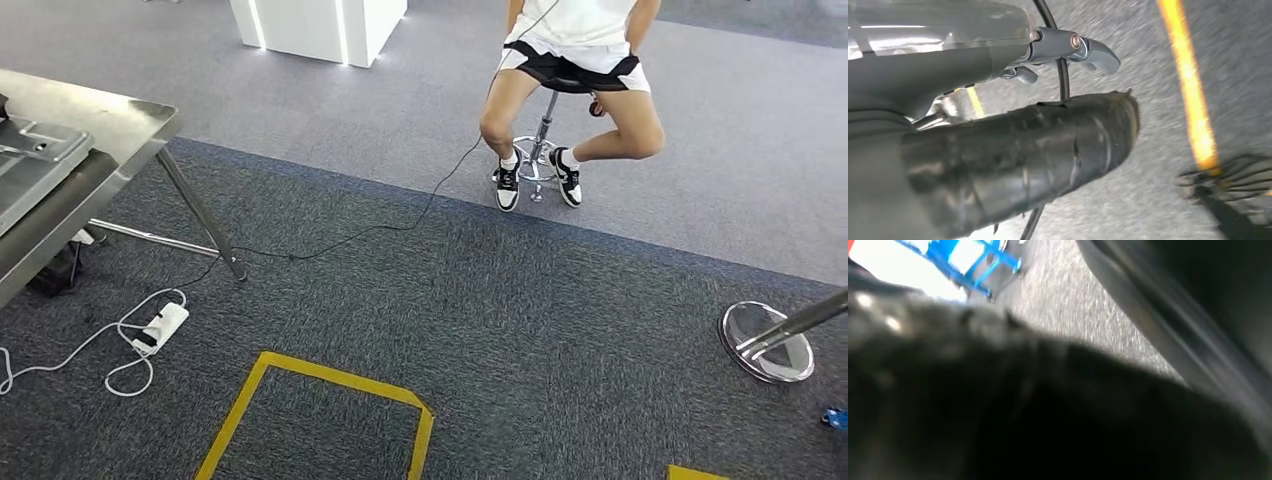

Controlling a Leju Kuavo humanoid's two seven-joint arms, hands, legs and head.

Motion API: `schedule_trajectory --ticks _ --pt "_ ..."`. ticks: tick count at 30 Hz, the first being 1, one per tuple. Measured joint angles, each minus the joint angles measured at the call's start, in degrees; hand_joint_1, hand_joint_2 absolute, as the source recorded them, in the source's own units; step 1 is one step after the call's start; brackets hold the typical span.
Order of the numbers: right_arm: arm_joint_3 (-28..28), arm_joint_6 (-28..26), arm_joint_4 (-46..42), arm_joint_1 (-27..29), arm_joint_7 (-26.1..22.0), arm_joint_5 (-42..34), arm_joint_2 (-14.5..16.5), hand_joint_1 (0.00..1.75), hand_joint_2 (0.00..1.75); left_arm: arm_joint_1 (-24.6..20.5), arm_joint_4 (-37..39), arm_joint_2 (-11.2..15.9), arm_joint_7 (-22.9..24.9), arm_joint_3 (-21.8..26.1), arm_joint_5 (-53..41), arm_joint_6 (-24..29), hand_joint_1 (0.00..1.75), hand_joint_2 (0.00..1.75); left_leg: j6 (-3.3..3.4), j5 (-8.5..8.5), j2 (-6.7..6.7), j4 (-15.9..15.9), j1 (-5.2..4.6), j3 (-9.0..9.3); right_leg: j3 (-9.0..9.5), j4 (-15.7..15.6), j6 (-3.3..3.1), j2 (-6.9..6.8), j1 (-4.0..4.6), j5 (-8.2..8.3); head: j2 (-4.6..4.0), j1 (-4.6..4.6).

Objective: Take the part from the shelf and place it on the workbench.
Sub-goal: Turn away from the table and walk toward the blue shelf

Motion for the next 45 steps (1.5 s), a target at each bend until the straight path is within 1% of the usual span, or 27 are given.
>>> schedule_trajectory --ticks 2,3,4,6,8,10,11,12,14,16,18,19,20,21,23,25,27,29,32,34,35,37,39,40,42,43,45 --pt "0.0 -0.9 0.0 0.1 0.1 -1.0 0.1 0.00 0.00 0.9 -0.4 0.3 0.1 0.0 3.8 1.2 0.00 0.00 0.43 0.27 1.48 0.0 -0.39 -0.54 -2.94 7.4 0.22 -1.30 -0.07 -3.88 0.00 0.04" --pt "-0.1 -1.5 0.0 0.2 0.1 -1.8 0.1 0.00 0.00 1.9 -0.3 0.4 -0.5 0.3 5.8 2.3 0.00 0.00 0.51 0.34 2.28 0.1 -0.56 -0.71 -3.51 9.6 0.23 -1.51 -0.11 -4.67 0.00 0.04" --pt "-0.3 -1.9 0.0 0.5 0.1 -2.7 0.0 0.00 0.00 3.1 -0.1 0.4 -1.3 0.9 8.0 3.8 0.00 0.00 0.53 0.37 3.08 0.1 -0.68 -0.79 -2.95 9.7 0.15 -1.65 -0.13 -4.43 0.00 0.04" --pt "-1.1 -2.6 0.1 1.0 0.2 -4.1 -0.2 0.00 0.00 5.8 1.1 0.0 -3.6 2.8 11.5 7.2 0.00 0.00 0.50 0.35 4.51 0.1 -0.83 -0.71 1.42 3.6 -0.31 -2.32 -0.01 -1.67 0.00 0.03" --pt "-1.8 -2.7 0.1 1.3 0.3 -4.6 -0.5 0.00 0.00 7.9 2.9 -0.8 -5.5 4.7 12.9 9.7 0.00 0.00 0.31 0.29 5.49 0.1 -1.01 -0.72 5.81 -3.8 -1.12 -4.23 0.61 0.06 0.00 0.03" --pt "-2.2 -2.7 0.2 1.5 0.5 -4.7 -0.9 0.00 0.00 9.1 4.3 -1.4 -6.2 6.0 13.2 10.8 0.00 0.00 -0.09 0.33 6.25 0.2 -1.10 -0.85 6.90 -6.5 -1.72 -5.29 1.30 -0.02 0.00 0.02" --pt "-2.3 -2.7 0.2 1.5 0.6 -4.7 -1.0 0.00 0.00 9.4 4.8 -1.7 -6.3 6.6 13.2 11.0 0.00 0.00 -0.35 0.40 6.58 0.1 -1.12 -0.82 6.77 -6.8 -1.93 -4.99 1.45 0.11 0.00 0.03" --pt "-2.4 -2.7 0.3 1.6 0.6 -4.7 -1.1 0.00 0.00 9.5 5.2 -1.8 -6.3 7.0 13.2 11.1 0.00 0.00 -0.63 0.27 6.39 0.2 -1.01 -0.82 6.85 -7.1 -2.20 -4.66 1.31 0.35 0.00 0.02" --pt "-2.6 -2.8 0.3 1.5 0.6 -4.7 -1.2 0.00 0.00 9.6 5.9 -1.9 -6.2 7.9 13.1 11.1 0.00 0.00 -1.05 -1.47 4.00 2.3 -0.85 -1.65 7.07 -7.8 -2.92 -3.93 0.96 0.94 0.00 0.02" --pt "-2.6 -2.8 0.4 1.3 0.5 -4.7 -1.2 0.00 0.00 10.0 6.4 -1.9 -5.9 8.6 13.0 11.0 0.00 0.00 -1.28 -5.21 1.24 8.7 -0.73 -4.50 6.96 -8.1 -3.47 -2.97 0.87 1.35 0.00 0.01" --pt "-2.6 -2.8 0.4 1.2 0.2 -4.7 -1.2 0.00 0.00 10.5 7.0 -2.0 -5.5 9.5 12.8 11.0 0.00 0.00 -1.47 -7.58 0.61 15.1 -0.71 -7.46 6.63 -7.9 -3.66 -1.73 1.02 1.50 0.00 0.00" --pt "-2.6 -2.7 0.4 1.3 0.0 -4.6 -1.2 0.00 0.00 10.6 7.2 -2.0 -5.3 9.9 12.7 11.0 0.00 0.00 -1.52 -7.14 0.57 15.9 -0.71 -7.79 6.49 -7.7 -3.69 -1.08 1.05 1.52 0.00 -0.01" --pt "-2.6 -2.7 0.4 1.3 -0.2 -4.6 -1.2 0.00 0.00 10.7 7.4 -2.0 -5.3 10.2 12.6 11.0 0.00 0.00 -1.54 -5.64 0.49 14.3 -0.68 -7.07 6.35 -7.4 -3.65 -0.43 1.05 1.50 0.00 -0.01" --pt "-2.6 -2.7 0.4 1.4 -0.3 -4.6 -1.2 0.00 0.00 10.7 7.5 -2.0 -5.2 10.5 12.5 11.0 0.00 0.00 -1.51 -3.49 0.17 10.9 -0.63 -5.44 6.19 -7.0 -3.57 0.18 1.02 1.44 0.00 -0.01" --pt "-2.7 -2.7 0.4 1.3 -0.3 -4.6 -1.2 0.00 0.00 10.7 7.7 -2.1 -5.2 11.0 12.5 11.0 0.00 0.00 -1.22 -0.86 -1.69 3.9 -0.53 -2.25 5.62 -6.2 -3.23 1.29 1.00 1.28 0.00 0.00" --pt "-2.7 -2.7 0.4 1.3 -0.3 -4.6 -1.2 0.00 0.00 10.7 7.9 -2.1 -5.2 11.2 12.4 11.0 0.00 0.00 -0.78 -0.54 -2.70 1.4 -0.69 -1.32 4.97 -5.7 -2.62 2.19 0.94 1.38 0.00 0.01" --pt "-2.8 -2.7 0.4 1.5 -0.3 -4.6 -1.3 0.00 0.00 10.6 8.0 -2.1 -5.2 11.3 12.4 11.0 0.00 0.00 -0.19 -0.06 -1.76 1.0 -0.75 -1.33 4.58 -5.6 -1.95 2.69 0.87 1.63 0.00 0.01" --pt "-2.9 -2.7 0.4 1.6 -0.3 -4.6 -1.3 0.00 0.00 10.5 8.0 -2.1 -5.2 11.3 12.3 11.0 0.00 0.00 0.54 0.53 -0.71 0.4 -0.53 -1.19 3.72 -3.9 -1.41 1.26 0.89 0.38 0.00 0.03" --pt "-3.0 -2.7 0.5 1.5 -0.3 -4.6 -1.3 0.00 0.00 10.6 8.1 -2.2 -5.1 11.5 12.2 11.0 0.00 0.00 0.98 0.84 1.05 0.1 -0.50 -1.35 -0.54 5.5 -0.64 -1.11 0.40 -4.88 0.00 0.04" --pt "-3.1 -2.7 0.5 1.6 -0.2 -4.6 -1.3 0.00 0.00 10.6 8.1 -2.2 -4.9 11.7 11.9 11.0 0.00 0.00 0.93 0.80 2.20 0.1 -0.51 -1.41 -2.19 9.4 -0.16 -1.39 -0.22 -5.83 0.00 0.04" --pt "-3.2 -2.7 0.5 1.6 -0.1 -4.7 -1.3 0.00 0.00 10.5 8.1 -2.2 -4.8 11.9 11.7 11.0 0.00 0.00 0.84 0.74 2.72 0.2 -0.48 -1.38 -1.49 8.3 0.05 -1.61 -0.52 -4.77 0.00 0.05" --pt "-3.4 -2.7 0.5 1.6 -0.1 -4.8 -1.3 0.00 0.00 10.2 8.2 -2.2 -4.5 12.3 11.3 11.0 0.00 0.00 0.43 0.48 3.65 0.3 -0.36 -1.17 2.39 1.3 0.38 -3.07 -0.90 -1.48 0.00 0.05" --pt "-3.5 -2.7 0.5 1.4 -0.1 -4.9 -1.3 0.00 0.00 10.0 8.2 -2.1 -4.1 12.9 10.6 11.1 0.00 0.00 -0.28 0.11 4.47 0.5 -0.50 -0.97 5.32 -4.5 0.25 -4.42 -0.63 0.18 0.00 0.03" --pt "-3.5 -2.7 0.5 1.4 -0.1 -5.0 -1.3 0.00 0.00 9.9 8.2 -2.1 -4.0 13.2 10.1 11.2 0.00 0.00 -0.64 0.00 4.84 0.6 -0.57 -0.88 5.73 -5.5 0.04 -4.63 -0.39 0.17 0.00 0.02" --pt "-3.6 -2.7 0.5 1.4 -0.1 -5.0 -1.3 0.00 0.00 9.7 8.2 -2.1 -3.8 13.9 9.4 11.2 0.00 0.00 -1.30 -0.09 5.52 0.4 -0.44 -0.63 5.56 -5.6 -0.70 -3.66 -0.05 0.30 0.00 0.01" --pt "-3.7 -2.7 0.5 1.5 -0.1 -5.1 -1.3 0.00 0.00 9.6 8.2 -2.2 -3.7 14.2 9.2 11.2 0.00 0.00 -1.60 -0.41 5.19 0.7 -0.23 -0.65 5.57 -5.8 -1.07 -3.24 0.00 0.42 0.00 0.01" --pt "-3.9 -2.7 0.5 1.6 -0.1 -5.1 -1.3 0.00 0.00 9.3 8.2 -2.3 -3.6 14.6 8.8 11.3 0.00 0.00 -1.91 -2.65 3.14 3.7 0.04 -2.01 5.62 -6.2 -1.85 -2.49 0.01 0.69 0.00 0.00"
